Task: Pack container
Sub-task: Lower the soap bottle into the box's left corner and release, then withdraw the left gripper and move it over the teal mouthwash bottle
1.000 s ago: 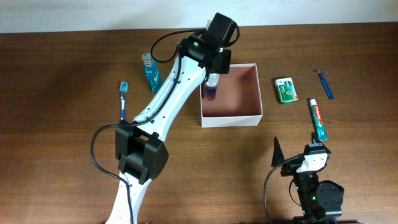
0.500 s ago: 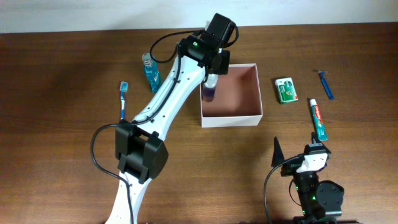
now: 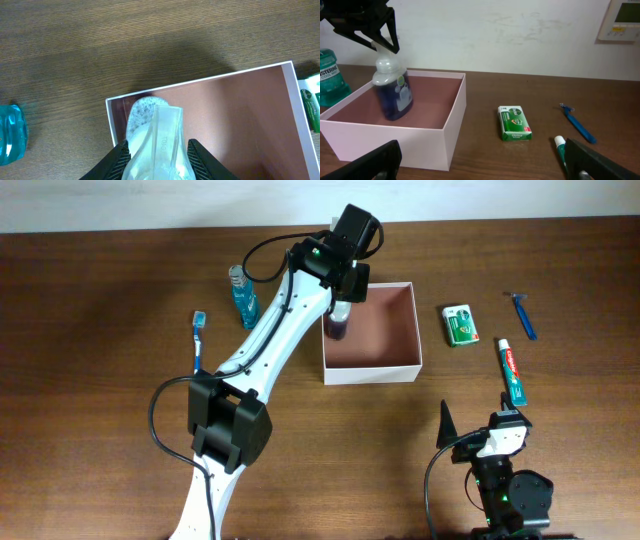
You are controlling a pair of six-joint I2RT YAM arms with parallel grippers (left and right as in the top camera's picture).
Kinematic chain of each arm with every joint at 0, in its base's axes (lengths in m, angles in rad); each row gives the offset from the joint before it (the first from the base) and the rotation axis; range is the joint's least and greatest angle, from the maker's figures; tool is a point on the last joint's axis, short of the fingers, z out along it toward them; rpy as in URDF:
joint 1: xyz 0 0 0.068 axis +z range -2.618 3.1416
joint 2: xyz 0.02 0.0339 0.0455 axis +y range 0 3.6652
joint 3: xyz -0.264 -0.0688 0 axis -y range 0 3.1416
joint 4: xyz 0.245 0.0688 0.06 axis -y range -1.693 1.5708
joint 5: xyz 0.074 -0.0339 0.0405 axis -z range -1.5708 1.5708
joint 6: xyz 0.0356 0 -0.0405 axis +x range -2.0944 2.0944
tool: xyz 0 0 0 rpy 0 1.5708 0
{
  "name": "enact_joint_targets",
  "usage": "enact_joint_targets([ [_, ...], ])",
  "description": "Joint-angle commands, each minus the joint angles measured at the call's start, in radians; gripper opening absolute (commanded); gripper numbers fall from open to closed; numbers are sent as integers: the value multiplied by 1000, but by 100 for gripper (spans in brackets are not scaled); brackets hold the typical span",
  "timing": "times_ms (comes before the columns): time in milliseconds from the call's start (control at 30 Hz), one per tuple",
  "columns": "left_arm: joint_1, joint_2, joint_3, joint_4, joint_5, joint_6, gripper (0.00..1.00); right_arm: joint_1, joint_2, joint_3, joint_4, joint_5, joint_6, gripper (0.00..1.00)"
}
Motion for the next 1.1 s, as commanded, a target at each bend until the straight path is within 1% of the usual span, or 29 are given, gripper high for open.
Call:
enact_joint_targets([
  [0, 12, -7, 23, 10, -15, -10, 38, 10, -10, -5, -5, 8, 0, 99],
  [300, 12, -7, 23, 10, -14, -10, 38, 10, -10, -5, -5, 9, 0, 99],
  [467, 12, -7, 23, 10, -15, -10, 43, 10, -10, -5, -6, 8, 1, 99],
  [533, 12, -7, 23, 10, -15, -10, 51, 10, -11, -5, -5, 8, 1, 99],
  [867, 17, -7, 26, 14, -24, 2, 54, 10, -10, -5, -5, 8, 1, 99],
  [1067, 48, -7, 76, 14, -22, 2, 57, 10, -11, -5, -5, 8, 1, 99],
])
